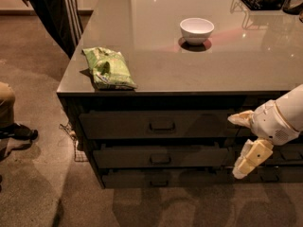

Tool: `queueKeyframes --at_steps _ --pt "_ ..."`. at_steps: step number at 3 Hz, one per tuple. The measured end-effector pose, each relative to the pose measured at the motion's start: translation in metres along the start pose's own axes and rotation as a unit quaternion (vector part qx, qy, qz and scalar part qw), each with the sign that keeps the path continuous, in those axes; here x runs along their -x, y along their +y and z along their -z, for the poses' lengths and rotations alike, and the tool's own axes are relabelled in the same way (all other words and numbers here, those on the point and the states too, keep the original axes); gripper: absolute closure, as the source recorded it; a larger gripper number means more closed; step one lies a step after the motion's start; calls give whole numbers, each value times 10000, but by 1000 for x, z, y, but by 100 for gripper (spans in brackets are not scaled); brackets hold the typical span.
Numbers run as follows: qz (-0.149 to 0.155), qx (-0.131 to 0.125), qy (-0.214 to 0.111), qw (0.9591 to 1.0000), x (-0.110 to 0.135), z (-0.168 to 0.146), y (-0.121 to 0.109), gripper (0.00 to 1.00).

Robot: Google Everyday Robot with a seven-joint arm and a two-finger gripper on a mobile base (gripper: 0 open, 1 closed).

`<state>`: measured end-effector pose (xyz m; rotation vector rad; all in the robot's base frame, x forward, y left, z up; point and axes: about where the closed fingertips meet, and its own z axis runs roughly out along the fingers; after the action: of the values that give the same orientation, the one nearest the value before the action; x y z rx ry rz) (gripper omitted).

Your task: Open bottom drawer

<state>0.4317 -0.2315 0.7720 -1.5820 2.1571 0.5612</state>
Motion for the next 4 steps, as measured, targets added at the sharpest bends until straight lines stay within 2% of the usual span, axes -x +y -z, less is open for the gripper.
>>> queueKeyframes --at_steps 1,2,3,4 --pt "49 184 -2 9998 -20 -37 -5 0" --pt "0 456 44 9990 -57 -101 -11 0" --pt "-120 783 -93 9968 -92 -166 -15 0" --pt "-134 799 -85 9967 -94 -171 -16 0"
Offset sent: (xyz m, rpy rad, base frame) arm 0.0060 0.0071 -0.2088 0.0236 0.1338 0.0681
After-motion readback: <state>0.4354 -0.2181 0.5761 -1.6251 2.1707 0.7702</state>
